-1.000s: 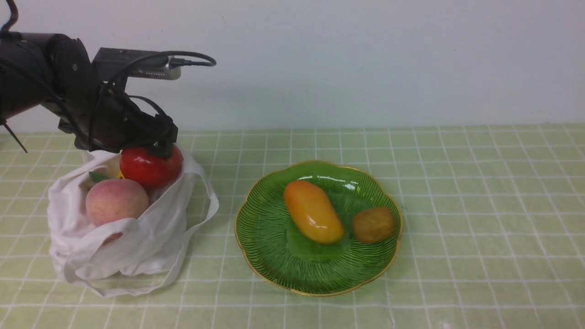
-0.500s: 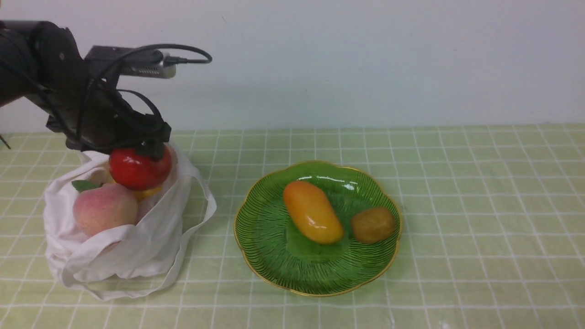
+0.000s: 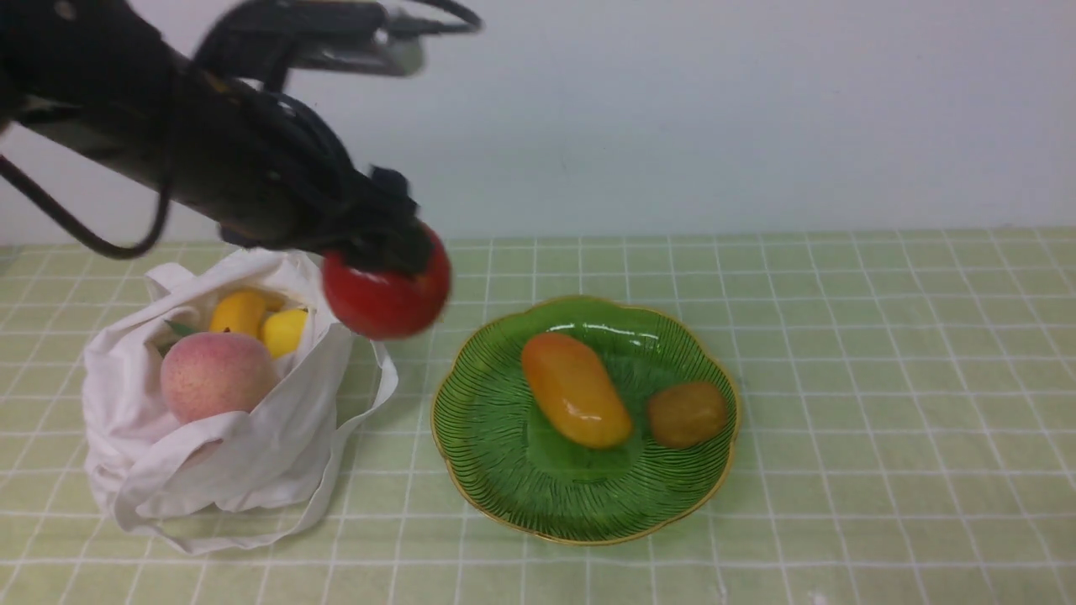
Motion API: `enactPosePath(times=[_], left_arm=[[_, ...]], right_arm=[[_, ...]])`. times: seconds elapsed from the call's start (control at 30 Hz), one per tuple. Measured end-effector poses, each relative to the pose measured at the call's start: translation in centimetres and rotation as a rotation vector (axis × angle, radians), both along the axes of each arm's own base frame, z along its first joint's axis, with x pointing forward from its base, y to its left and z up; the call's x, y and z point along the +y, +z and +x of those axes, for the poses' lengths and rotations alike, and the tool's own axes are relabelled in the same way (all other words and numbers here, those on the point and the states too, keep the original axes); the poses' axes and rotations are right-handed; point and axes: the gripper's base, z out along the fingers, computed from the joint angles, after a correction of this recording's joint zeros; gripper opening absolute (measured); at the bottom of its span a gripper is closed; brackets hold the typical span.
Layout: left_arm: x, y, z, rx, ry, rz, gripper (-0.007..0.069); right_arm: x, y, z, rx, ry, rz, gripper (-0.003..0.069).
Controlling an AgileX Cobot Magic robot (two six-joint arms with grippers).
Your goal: Take the fruit out of the bag on the green coffee tablecloth and place them on the plate.
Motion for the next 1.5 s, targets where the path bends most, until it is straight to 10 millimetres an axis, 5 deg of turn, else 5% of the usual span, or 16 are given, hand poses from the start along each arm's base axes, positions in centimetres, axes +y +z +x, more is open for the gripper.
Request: enactPosePath(times=[0.17, 0.23, 0.47, 0.7, 0.87, 1.03, 1.13, 1.2, 1.23, 1.27, 1.33, 1.5], left_arm=[[-3.9, -3.4, 0.0, 0.096, -0.127, 0.046, 0.0548], [-5.6, -6.3, 0.7, 0.156, -0.154, 0.086, 0.0548], [-7.5, -10.9, 2.4, 0.201, -0.111, 0.090, 0.0548], [-7.6, -11.5, 2.8, 0.191, -0.105, 0.094, 0.0676], [-7.6, -10.9, 2.8, 0.180, -0.101, 0.087, 0.0682], [-7.1, -6.7, 2.4, 0.173, -0.068, 0.103, 0.0569], [-5.4, -0.9, 0.5, 0.097, -0.020, 0.113, 0.0233], [-4.3, 2.1, -1.1, 0.031, -0.005, 0.098, 0.0090], [-4.1, 2.5, -1.3, 0.023, -0.005, 0.095, 0.0081], [-3.0, 5.4, -3.2, -0.055, 0.007, 0.052, 0.0025], [-1.8, 8.1, -5.4, -0.136, 0.016, 0.004, 0.0003], [1.5, 11.9, -11.7, -0.326, 0.028, -0.150, -0.0008]], right_arm=[[0.0, 0.0, 0.0, 0.000, 0.000, 0.000, -0.0015], [0.0, 0.0, 0.0, 0.000, 0.000, 0.000, -0.0015], [0.0, 0.0, 0.0, 0.000, 0.000, 0.000, -0.0015], [0.0, 0.0, 0.0, 0.000, 0.000, 0.000, -0.0015], [0.0, 0.0, 0.0, 0.000, 0.000, 0.000, -0.0015], [0.0, 0.0, 0.0, 0.000, 0.000, 0.000, -0.0015], [0.0, 0.0, 0.0, 0.000, 0.000, 0.000, -0.0015], [0.0, 0.0, 0.0, 0.000, 0.000, 0.000, -0.0015], [0.0, 0.0, 0.0, 0.000, 0.000, 0.000, -0.0015], [0.0, 0.0, 0.0, 0.000, 0.000, 0.000, -0.0015], [0.0, 0.0, 0.0, 0.000, 0.000, 0.000, -0.0015], [0.0, 0.0, 0.0, 0.000, 0.000, 0.000, -0.0015]])
